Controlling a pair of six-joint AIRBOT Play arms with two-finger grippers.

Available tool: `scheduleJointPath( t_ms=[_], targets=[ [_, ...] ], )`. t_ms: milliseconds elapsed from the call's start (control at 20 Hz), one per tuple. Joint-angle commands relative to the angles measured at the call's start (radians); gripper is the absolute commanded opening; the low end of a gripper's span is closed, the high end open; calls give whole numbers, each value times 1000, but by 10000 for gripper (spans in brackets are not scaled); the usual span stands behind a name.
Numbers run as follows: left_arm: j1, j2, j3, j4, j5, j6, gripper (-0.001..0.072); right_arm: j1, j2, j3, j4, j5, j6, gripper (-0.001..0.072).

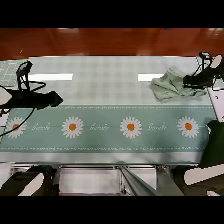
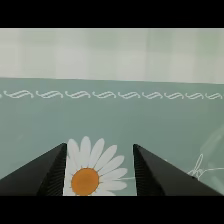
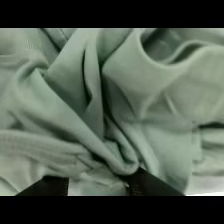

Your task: Fold the shirts.

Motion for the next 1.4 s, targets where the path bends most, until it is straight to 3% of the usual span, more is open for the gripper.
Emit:
scheduleJointPath(
  t_ms=[0,100,200,500,650,900,1200,1350],
  targets=[
    [-6,11,-42,-60,73,0,510,0,-66,1,73,-57,-5,415],
    [-19,10,-43,-62,109,3,510,20,-84,1,74,-56,-5,373],
    [-23,10,-43,-64,130,3,509,39,-78,8,76,-36,-10,35],
    [55,39,25,-22,35,41,509,50,123,223,105,71,-82,31],
    [118,77,72,-26,-33,41,509,92,294,316,123,53,-126,31],
    [123,212,73,-24,-40,41,509,200,518,467,109,47,-139,31],
    [121,309,71,-29,-109,40,509,362,669,552,38,69,-144,31],
    [121,318,70,-89,-135,51,509,465,673,542,42,195,-129,31]
  ],
)
